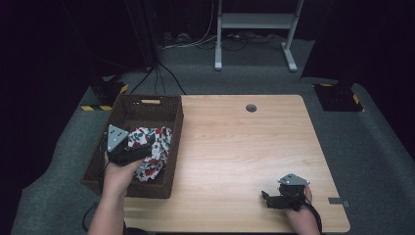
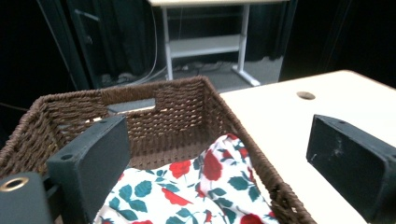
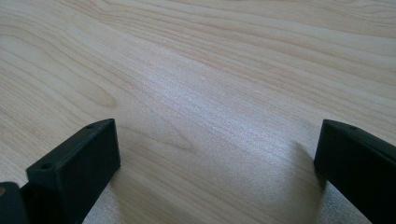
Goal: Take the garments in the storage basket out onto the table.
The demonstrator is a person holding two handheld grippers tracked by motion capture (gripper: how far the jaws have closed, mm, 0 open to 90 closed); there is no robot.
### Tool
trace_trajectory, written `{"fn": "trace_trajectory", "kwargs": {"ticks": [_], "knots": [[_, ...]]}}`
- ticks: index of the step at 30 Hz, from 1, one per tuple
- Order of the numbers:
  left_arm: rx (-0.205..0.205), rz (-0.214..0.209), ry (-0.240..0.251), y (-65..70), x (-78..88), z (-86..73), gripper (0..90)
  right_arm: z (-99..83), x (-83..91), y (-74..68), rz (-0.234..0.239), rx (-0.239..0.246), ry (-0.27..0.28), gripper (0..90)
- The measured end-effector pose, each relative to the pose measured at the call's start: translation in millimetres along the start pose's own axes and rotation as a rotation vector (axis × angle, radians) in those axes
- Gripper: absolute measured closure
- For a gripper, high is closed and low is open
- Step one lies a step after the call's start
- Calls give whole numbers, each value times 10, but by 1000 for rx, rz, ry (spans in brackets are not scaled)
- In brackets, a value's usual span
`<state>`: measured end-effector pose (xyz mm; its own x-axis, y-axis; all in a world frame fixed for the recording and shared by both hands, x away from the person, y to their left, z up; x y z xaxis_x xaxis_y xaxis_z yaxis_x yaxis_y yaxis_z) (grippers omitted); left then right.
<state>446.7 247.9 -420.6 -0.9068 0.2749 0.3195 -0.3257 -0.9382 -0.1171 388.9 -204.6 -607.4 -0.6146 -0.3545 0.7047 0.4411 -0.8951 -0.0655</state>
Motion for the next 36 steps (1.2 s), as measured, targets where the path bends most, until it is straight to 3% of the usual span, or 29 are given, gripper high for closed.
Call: {"fn": "trace_trajectory", "kwargs": {"ticks": [3,4,8,13,16,21,25,29,33,35,36], "knots": [[-4,-11,-96,-85,-161,-113,53,1,-1,0,1,2,0,0],[-4,-11,-96,-85,-161,-113,46,1,-1,0,1,2,0,0],[-26,-10,-190,-203,-297,-254,16,0,0,0,1,1,-2,0],[-32,-10,-235,-278,-350,-312,3,1,-1,0,2,1,-1,0],[-36,-7,-308,-348,-393,-389,3,1,-1,0,1,2,-1,0],[-54,1,-370,-426,-439,-479,3,2,-2,1,1,2,0,0],[-34,-15,-434,-500,-497,-588,3,2,-3,0,1,1,-1,0],[11,-67,-528,-538,-580,-771,5,3,-3,-1,2,1,-1,0],[18,-62,-576,-578,-643,-895,10,3,-3,-1,1,1,-1,0],[21,-91,-632,-545,-687,-999,64,3,-4,-1,1,1,-1,0],[21,-91,-632,-545,-687,-999,109,3,-4,-1,1,1,-1,0]]}}
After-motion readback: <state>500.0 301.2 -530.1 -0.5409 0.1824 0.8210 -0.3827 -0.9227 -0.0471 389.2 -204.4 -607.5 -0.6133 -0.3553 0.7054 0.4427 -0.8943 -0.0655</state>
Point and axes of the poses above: each handheld gripper's, and its own axes: x roughly backward along the jaws, z roughly out of its top, y roughly to its right, the point moved 9 cm from there along -x, roughly forward along the jaws, and after that the axes turned 6 degrees about -x, right-handed, at the moved point
